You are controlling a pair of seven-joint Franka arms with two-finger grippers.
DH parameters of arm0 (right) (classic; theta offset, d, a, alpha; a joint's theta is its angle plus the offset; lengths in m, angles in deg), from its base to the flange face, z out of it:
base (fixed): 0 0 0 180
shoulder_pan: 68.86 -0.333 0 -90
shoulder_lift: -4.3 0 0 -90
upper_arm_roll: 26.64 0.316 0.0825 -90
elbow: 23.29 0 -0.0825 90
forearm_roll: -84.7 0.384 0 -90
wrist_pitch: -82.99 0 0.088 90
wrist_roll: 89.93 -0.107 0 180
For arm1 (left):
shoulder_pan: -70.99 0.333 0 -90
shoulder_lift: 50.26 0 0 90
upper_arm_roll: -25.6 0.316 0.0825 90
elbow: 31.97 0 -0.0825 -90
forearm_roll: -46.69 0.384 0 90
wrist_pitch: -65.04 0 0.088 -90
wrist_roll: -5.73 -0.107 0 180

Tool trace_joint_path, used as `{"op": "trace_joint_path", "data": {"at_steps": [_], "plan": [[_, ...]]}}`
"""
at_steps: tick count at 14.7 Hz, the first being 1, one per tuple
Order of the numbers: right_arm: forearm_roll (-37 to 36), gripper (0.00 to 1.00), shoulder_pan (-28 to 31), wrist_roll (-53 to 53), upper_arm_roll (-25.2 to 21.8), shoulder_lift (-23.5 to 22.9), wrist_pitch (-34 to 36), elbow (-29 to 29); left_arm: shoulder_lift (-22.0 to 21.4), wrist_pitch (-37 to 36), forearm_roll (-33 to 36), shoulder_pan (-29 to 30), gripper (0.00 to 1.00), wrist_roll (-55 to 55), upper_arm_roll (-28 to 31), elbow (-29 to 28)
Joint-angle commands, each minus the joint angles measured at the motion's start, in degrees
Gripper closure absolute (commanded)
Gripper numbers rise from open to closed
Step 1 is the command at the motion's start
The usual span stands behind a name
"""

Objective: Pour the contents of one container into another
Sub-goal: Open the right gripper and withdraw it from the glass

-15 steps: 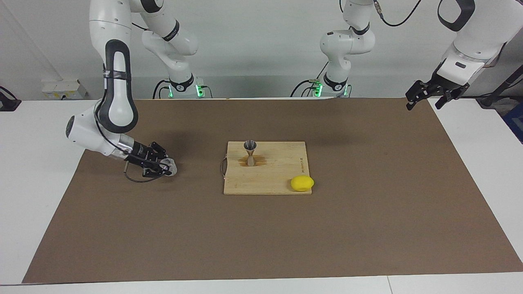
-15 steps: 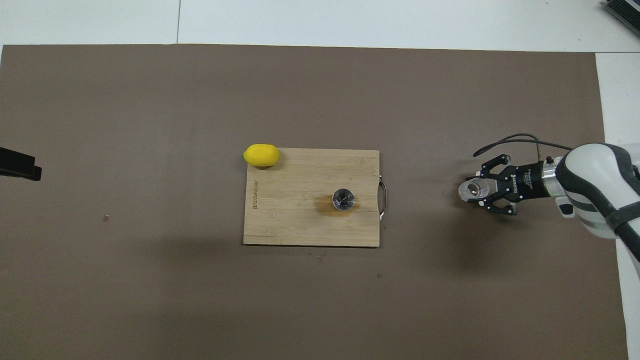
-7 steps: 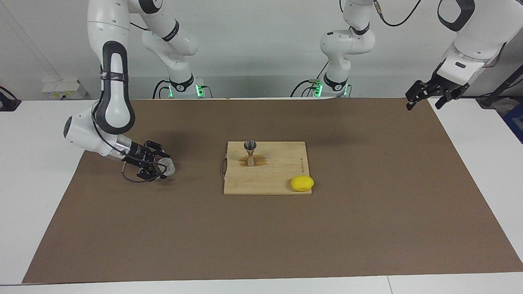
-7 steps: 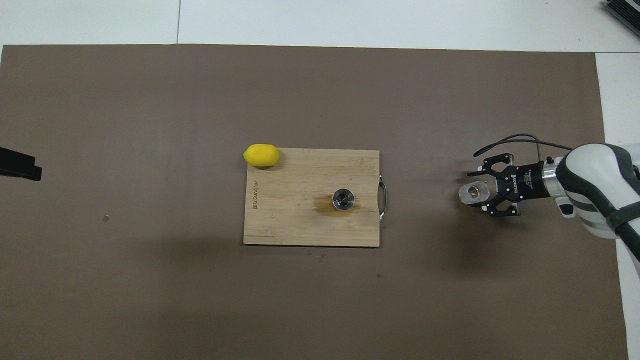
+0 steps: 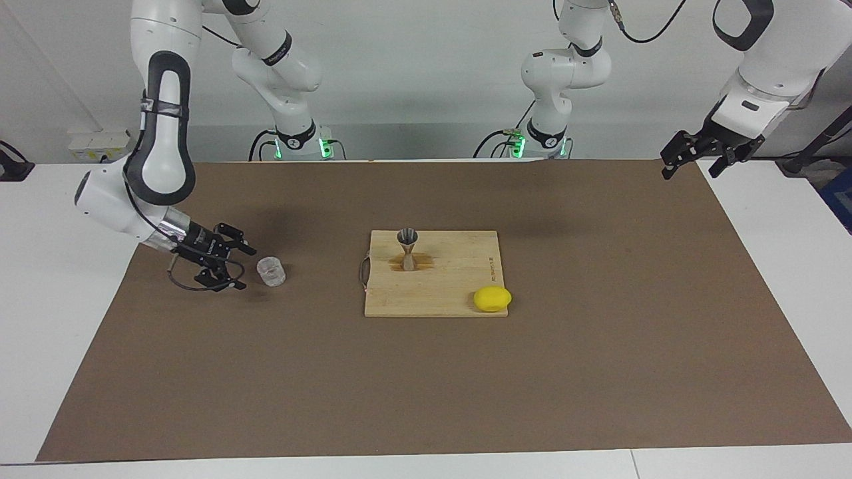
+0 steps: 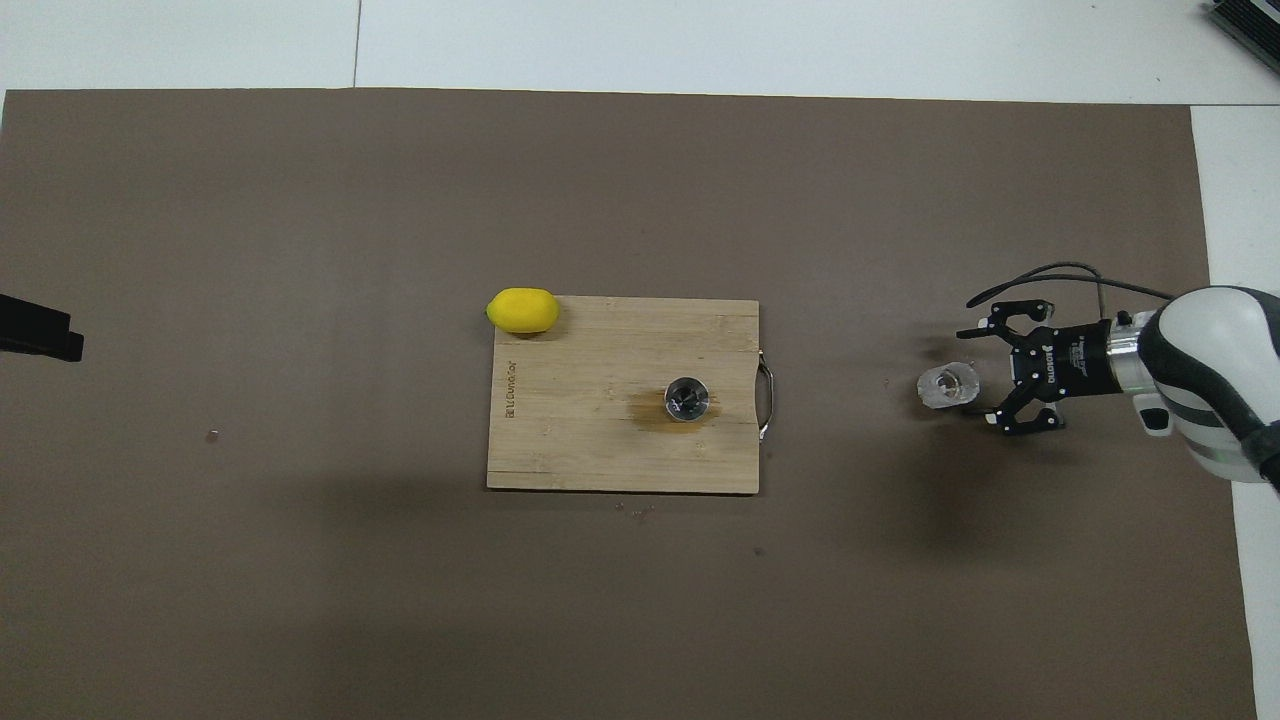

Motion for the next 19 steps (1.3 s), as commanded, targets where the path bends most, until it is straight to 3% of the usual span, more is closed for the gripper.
{"op": "trace_joint_path", "data": {"at_steps": [1, 8, 13, 19], "plan": [[-9.2, 0.00, -0.4, 2.7, 0.9, 3.8, 0.3, 1.1, -1.4, 0.4, 1.2, -1.0, 0.00, 1.1, 0.5, -1.3], [-27.0, 0.00, -8.4, 24.3, 1.1, 6.7, 0.7, 0.4, -1.5, 0.5, 1.2, -1.0, 0.00, 1.2, 0.5, -1.3], [-38.6, 0.00, -18.2, 26.0, 1.3, 11.9, 0.8, -0.8, -1.5, 0.5, 1.2, -1.0, 0.00, 1.2, 0.5, -1.4], [-42.4, 0.00, -19.2, 29.1, 1.3, 11.6, 13.2, -18.3, -1.5, 0.4, 1.2, -1.0, 0.00, 1.2, 0.5, -1.4]]}}
